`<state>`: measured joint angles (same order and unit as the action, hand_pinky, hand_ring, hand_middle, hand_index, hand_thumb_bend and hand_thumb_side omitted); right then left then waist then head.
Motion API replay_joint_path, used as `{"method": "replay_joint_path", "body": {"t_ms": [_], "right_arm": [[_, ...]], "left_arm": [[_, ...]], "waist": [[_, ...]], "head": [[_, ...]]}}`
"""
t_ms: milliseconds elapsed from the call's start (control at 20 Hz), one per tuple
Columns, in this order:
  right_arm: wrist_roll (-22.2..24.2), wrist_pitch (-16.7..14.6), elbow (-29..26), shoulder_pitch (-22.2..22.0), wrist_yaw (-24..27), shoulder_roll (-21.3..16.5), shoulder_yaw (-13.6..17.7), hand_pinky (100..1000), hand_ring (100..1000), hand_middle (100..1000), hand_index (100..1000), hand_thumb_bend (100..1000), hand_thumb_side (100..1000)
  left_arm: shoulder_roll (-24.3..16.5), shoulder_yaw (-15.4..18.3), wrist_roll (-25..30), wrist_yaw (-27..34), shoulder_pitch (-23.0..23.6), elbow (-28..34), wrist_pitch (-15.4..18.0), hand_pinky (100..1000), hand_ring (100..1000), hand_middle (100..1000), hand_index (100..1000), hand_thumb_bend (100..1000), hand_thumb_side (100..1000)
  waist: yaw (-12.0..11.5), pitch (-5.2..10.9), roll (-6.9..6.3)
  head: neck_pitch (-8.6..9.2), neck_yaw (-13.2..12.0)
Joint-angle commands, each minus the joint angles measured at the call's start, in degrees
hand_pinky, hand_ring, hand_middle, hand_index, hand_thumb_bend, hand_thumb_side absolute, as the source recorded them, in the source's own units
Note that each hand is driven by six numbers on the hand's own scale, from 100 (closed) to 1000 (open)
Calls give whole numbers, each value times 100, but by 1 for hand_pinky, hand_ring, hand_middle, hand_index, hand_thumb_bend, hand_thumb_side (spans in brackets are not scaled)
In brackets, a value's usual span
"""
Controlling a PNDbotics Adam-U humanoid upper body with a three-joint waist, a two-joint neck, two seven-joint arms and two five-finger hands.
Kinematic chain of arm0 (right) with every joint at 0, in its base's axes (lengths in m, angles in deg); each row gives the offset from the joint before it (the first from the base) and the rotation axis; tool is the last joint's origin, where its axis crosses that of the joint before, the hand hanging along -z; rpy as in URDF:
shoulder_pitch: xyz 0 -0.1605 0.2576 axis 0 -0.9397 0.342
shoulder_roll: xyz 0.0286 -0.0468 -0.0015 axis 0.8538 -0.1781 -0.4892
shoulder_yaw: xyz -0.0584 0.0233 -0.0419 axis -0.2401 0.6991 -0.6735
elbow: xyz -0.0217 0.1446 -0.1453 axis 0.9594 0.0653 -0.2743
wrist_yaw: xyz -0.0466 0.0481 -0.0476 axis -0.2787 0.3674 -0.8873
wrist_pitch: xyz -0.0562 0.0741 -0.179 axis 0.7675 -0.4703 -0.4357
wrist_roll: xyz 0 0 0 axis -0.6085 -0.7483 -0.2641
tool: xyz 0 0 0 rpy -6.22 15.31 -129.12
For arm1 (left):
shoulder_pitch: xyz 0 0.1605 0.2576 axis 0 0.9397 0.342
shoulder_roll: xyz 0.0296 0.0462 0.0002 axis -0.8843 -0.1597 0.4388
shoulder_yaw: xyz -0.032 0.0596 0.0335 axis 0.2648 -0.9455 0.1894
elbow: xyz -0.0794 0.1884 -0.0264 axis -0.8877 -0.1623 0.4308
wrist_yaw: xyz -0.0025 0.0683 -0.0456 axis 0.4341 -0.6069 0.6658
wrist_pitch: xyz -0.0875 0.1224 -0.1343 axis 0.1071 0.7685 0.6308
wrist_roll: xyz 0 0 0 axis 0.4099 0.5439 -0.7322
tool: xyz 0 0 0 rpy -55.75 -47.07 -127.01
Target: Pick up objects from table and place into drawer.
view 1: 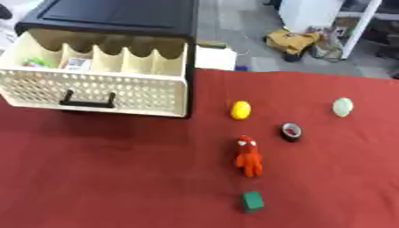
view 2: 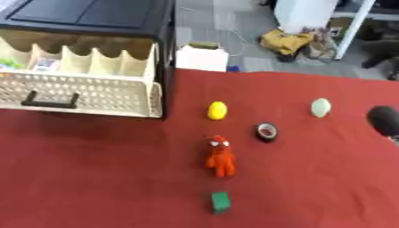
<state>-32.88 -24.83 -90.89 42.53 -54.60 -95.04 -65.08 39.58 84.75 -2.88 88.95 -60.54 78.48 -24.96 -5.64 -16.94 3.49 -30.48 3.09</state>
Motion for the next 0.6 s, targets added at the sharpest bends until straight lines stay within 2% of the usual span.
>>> {"method": "replay_joint_path", "body": {"t_ms": [50,250,350,500,600], "right_arm": [[349,10,-82,94,-118,-513,-16,736,782,607,819,784,1000],[891,26,-82,195,-278,-838,-177,744,792,642,827,842,889],[1117,18,-82,264,-319,-949,-266,747,795,647,827,841,843],[1422,77,-82,386,-283,-1056,-400,752,799,654,829,872,800],[1624,124,-82,481,-234,-1099,-481,756,803,661,835,883,773]], "left_arm": [[-62,81,0,-6,-38,69,-13,562,522,531,906,108,1000],[-52,64,2,-10,-34,69,-12,567,523,534,905,105,1000],[-46,49,16,-12,-32,69,-14,568,523,535,904,104,1000],[-33,29,40,-7,-42,69,-24,569,521,535,903,103,1000],[-29,14,63,-5,-45,69,-33,515,493,535,903,102,1000]], "waist": [[9,135,-30],[9,153,-38],[1,161,-38],[-16,170,-37],[-30,175,-32]], "head": [[-45,-18],[-65,-23],[-62,-14],[-46,9],[-39,23]]}}
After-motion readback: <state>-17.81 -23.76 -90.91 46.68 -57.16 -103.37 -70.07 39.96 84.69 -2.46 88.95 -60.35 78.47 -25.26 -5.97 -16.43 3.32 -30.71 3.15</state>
